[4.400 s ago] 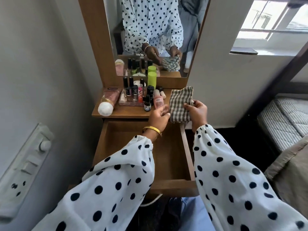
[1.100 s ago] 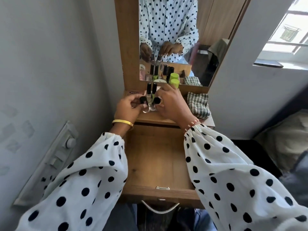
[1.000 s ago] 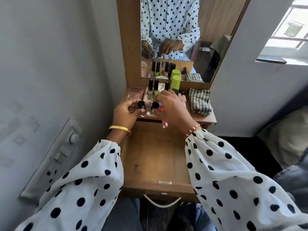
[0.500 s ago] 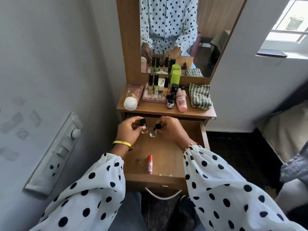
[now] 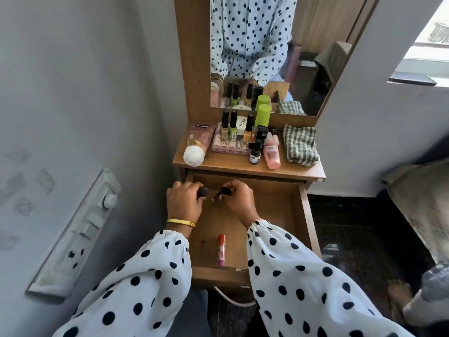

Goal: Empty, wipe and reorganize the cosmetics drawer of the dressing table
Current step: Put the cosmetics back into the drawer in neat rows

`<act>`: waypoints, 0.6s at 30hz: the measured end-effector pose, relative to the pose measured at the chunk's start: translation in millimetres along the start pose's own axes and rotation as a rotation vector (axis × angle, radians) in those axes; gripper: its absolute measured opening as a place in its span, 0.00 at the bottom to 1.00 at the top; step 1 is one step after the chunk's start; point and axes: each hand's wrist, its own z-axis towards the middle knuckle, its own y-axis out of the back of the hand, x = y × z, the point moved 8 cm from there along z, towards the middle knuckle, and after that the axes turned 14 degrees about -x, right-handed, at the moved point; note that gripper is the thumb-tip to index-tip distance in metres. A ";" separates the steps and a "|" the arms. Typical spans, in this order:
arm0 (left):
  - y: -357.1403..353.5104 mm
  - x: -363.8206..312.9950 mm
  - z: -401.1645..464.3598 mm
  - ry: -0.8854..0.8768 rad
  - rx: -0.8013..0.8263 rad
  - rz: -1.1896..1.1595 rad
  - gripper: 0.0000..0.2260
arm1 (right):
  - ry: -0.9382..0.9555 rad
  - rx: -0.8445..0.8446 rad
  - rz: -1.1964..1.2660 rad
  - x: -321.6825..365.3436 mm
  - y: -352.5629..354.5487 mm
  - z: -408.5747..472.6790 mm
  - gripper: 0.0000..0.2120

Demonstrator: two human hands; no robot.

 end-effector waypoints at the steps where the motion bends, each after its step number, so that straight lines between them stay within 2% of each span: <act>1: 0.7 2.2 2.2 0.014 -0.015 0.022 0.16 | -0.007 -0.006 0.011 -0.2 -2.9 1.4 0.12; 6: -2.4 12.6 16.4 0.096 -0.041 0.077 0.15 | -0.015 0.003 0.023 0.8 -22.4 9.0 0.15; 10: -10.0 17.8 25.5 0.136 -0.015 0.101 0.14 | 0.054 -0.001 -0.020 6.0 -32.7 12.0 0.16; 18: -22.4 18.3 38.1 0.098 0.046 0.164 0.13 | 0.153 0.036 -0.036 14.4 -48.9 15.3 0.15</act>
